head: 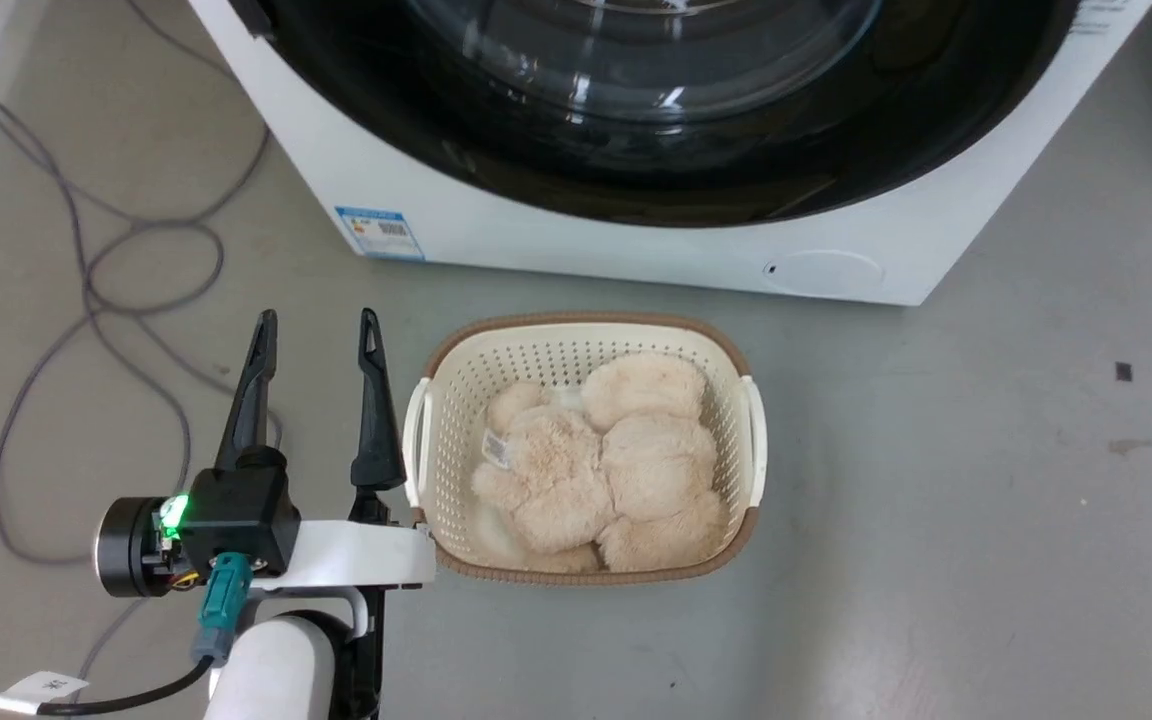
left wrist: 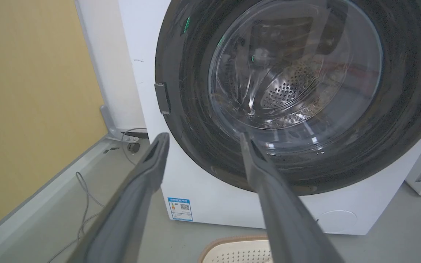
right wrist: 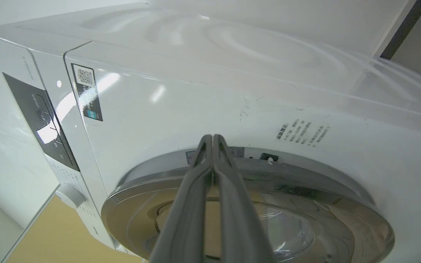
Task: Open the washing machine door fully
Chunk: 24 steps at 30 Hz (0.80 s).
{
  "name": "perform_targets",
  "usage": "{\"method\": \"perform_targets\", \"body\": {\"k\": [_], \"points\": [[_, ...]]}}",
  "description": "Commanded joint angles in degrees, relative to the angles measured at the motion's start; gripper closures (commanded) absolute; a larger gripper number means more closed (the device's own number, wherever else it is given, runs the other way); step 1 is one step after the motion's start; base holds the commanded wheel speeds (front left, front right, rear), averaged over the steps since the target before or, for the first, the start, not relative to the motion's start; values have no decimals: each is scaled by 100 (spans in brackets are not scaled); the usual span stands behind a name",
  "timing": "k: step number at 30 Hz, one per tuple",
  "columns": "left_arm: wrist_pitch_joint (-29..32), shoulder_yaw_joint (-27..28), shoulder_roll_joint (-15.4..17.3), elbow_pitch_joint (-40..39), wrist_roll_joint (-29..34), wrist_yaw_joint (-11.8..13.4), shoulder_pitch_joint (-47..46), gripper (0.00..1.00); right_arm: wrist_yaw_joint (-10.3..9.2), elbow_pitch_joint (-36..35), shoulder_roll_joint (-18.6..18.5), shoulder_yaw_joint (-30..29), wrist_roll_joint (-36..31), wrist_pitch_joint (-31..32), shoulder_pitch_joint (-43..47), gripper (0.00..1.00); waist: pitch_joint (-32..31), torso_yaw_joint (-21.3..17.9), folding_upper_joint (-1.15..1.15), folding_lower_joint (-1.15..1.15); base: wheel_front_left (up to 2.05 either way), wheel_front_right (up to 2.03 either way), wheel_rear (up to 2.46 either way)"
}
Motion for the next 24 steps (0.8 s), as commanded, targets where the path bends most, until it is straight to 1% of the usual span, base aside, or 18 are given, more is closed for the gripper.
{"method": "perform_targets", "body": {"k": [1, 9, 15, 19, 20, 24], "points": [[-63, -25, 6, -26, -31, 55, -128, 0, 5, 190, -87, 66, 203, 52, -321, 100, 106, 65, 0, -1, 0, 0, 0], [-158, -138, 7, -53, -89, 146, -313, 0, 5, 804, -270, 375, 474, 178, -1162, 100, 384, 228, 0, -1, 0, 0, 0], [-230, -217, 7, -82, -129, 231, -420, 0, 5, 1202, -397, 632, 685, 399, -1658, 100, 577, 363, 0, -1, 0, 0, 0], [-266, -247, 7, -92, -151, 280, -455, 0, 6, 1286, -409, 732, 867, 612, -1788, 100, 645, 415, 0, -1, 0, 0, 0], [-277, -256, 7, -91, -159, 300, -459, 0, 6, 1296, -397, 787, 925, 765, -1768, 100, 654, 429, 0, -1, 0, 0, 0], [-277, -253, 7, -73, -162, 316, -450, 0, 6, 1293, -377, 907, 868, 1003, -1641, 100, 622, 418, 0, -1, 0, 0, 0]]}}
